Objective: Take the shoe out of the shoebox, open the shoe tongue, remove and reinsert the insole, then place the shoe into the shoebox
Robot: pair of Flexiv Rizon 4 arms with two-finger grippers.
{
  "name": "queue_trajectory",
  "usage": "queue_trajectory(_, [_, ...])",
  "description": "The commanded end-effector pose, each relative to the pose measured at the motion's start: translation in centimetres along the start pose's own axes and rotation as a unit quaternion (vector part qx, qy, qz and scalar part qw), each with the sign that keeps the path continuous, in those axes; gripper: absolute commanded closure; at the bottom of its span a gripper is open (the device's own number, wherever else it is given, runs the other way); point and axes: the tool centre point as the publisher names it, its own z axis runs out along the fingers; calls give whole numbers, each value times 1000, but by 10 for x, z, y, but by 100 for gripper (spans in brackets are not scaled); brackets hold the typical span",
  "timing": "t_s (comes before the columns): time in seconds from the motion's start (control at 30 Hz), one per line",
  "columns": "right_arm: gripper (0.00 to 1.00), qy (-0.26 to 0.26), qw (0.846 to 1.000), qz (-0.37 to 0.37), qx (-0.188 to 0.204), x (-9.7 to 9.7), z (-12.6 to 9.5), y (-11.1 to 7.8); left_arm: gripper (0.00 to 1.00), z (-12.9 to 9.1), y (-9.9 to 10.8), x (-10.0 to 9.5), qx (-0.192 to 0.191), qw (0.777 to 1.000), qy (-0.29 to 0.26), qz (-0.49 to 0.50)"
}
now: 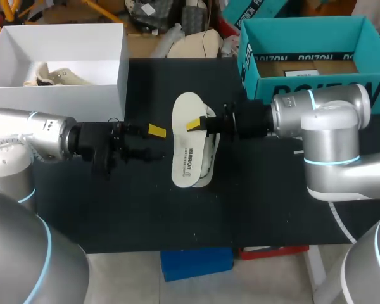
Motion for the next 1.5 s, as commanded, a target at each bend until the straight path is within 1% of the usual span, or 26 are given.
queue_trajectory(0.03, [100,-1,1000,1,0,0,1,0,2,9,3,9,-4,1000,-13,0])
queue_trajectory(0.07, [100,-1,1000,1,0,0,1,0,7,11,4,11,-3,1000,-18,-3])
queue_trajectory(0.1, [100,-1,1000,1,0,0,1,0,16,13,5,13,-10,1000,-18,-2])
queue_trajectory(0.13, [100,-1,1000,1,0,0,1,0,24,15,6,14,-9,1000,-23,-2])
queue_trajectory(0.2, [100,-1,1000,1,0,0,1,0,31,17,6,15,-8,999,-31,-1])
queue_trajectory(0.23, [100,-1,1000,1,0,0,1,0,45,19,7,16,-9,999,-37,-1])
queue_trajectory(0.27, [100,-1,1000,1,0,0,1,0,51,21,8,16,-8,999,-42,-2])
queue_trajectory(0.4, [100,-1,1000,1,0,0,1,0,51,29,11,17,-8,999,-35,4])
queue_trajectory(0.53, [100,-1,1000,1,0,0,1,0,55,32,17,20,-25,999,-42,6])
queue_trajectory(0.63, [100,-1,1000,1,0,0,1,0,55,37,21,19,-27,999,-42,10])
queue_trajectory(0.73, [100,-1,1000,1,0,0,1,0,63,41,24,21,-24,999,-41,9])
queue_trajectory(0.77, [100,-1,1000,1,0,0,1,0,75,43,24,22,-18,999,-35,9])
queue_trajectory(0.8, [100,-1,1000,1,0,0,1,0,79,45,24,23,-19,999,-30,11])
queue_trajectory(0.83, [100,-1,1000,1,0,0,1,0,76,45,25,24,-20,999,-30,10])
queue_trajectory(0.93, [100,-1,1000,1,0,0,1,0,74,46,28,25,-22,999,-39,8])
queue_trajectory(1.03, [100,-1,1000,1,0,0,1,0,77,50,30,24,-16,999,-48,8])
queue_trajectory(1.07, [100,-1,1000,1,0,0,1,0,75,53,30,24,-13,999,-45,10])
queue_trajectory(1.1, [100,-1,1000,1,0,0,1,0,76,55,29,24,-11,999,-45,13])
queue_trajectory(1.17, [100,-1,1000,1,0,0,1,0,79,58,29,23,-6,999,-50,11])
queue_trajectory(1.2, [100,-1,1000,1,0,0,1,0,84,59,30,24,-6,999,-49,11])
queue_trajectory(1.27, [100,-1,1000,1,0,0,1,0,100,59,31,25,-9,999,-48,10])
queue_trajectory(1.33, [100,-1,1000,1,0,0,1,0,100,59,33,25,-14,999,-51,9])
queue_trajectory(1.4, [100,-1,1000,1,0,0,1,0,100,59,34,25,-21,999,-40,14])
queue_trajectory(1.47, [100,8,1000,-6,-7,2,-1,0,100,61,33,24,-18,999,-42,13])
queue_trajectory(1.5, [38,15,1000,-10,-18,3,-3,0,100,61,31,22,-16,999,-45,14])
